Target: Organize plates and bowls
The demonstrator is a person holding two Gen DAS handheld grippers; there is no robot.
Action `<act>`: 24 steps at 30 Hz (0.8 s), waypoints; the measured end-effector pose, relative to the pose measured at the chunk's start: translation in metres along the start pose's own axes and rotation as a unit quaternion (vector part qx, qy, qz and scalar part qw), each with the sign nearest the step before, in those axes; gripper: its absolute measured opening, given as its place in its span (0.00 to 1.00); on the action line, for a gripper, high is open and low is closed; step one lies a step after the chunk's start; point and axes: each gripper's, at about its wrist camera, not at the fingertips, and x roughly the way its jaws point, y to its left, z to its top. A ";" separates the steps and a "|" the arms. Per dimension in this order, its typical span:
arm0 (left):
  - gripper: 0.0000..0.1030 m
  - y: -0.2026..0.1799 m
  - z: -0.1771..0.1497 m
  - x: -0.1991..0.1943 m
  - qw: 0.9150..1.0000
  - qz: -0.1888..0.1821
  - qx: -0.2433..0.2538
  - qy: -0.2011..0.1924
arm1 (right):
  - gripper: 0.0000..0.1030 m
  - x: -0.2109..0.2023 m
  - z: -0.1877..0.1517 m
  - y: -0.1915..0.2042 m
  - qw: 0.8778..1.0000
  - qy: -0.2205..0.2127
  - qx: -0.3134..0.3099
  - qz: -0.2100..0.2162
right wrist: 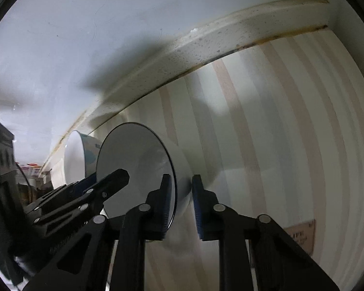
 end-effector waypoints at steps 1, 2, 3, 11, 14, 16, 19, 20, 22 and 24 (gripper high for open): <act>0.31 0.000 -0.001 0.000 1.000 0.000 0.000 0.001 | 0.17 0.000 0.000 0.002 1.000 -0.003 -0.006 -0.005; 0.31 0.001 -0.001 -0.001 1.000 -0.002 0.000 0.002 | 0.17 -0.001 -0.001 0.004 1.000 -0.004 -0.009 -0.009; 0.31 0.002 -0.001 -0.002 1.000 -0.004 0.000 0.001 | 0.17 -0.001 -0.002 0.005 1.000 -0.004 -0.010 -0.010; 0.31 0.001 -0.013 -0.038 1.000 -0.014 0.005 -0.021 | 0.17 -0.015 -0.018 0.017 1.000 -0.009 -0.024 -0.011; 0.31 0.000 -0.023 -0.057 0.999 -0.016 0.009 -0.032 | 0.17 -0.030 -0.029 0.024 0.999 -0.015 -0.031 -0.007; 0.31 -0.002 -0.029 -0.068 0.999 -0.014 0.014 -0.040 | 0.17 -0.040 -0.038 0.030 0.999 -0.019 -0.035 -0.006; 0.31 -0.005 -0.042 -0.087 0.998 -0.016 0.023 -0.050 | 0.17 -0.056 -0.055 0.040 0.999 -0.026 -0.042 -0.005; 0.31 -0.003 -0.048 -0.094 0.998 -0.018 0.024 -0.053 | 0.17 -0.063 -0.063 0.043 0.999 -0.028 -0.046 -0.004; 0.31 -0.003 -0.058 -0.105 0.998 -0.020 0.025 -0.058 | 0.17 -0.077 -0.074 0.045 0.998 -0.032 -0.048 0.000; 0.31 0.000 -0.068 -0.117 0.997 -0.022 0.028 -0.061 | 0.17 -0.089 -0.086 0.049 0.998 -0.035 -0.051 0.004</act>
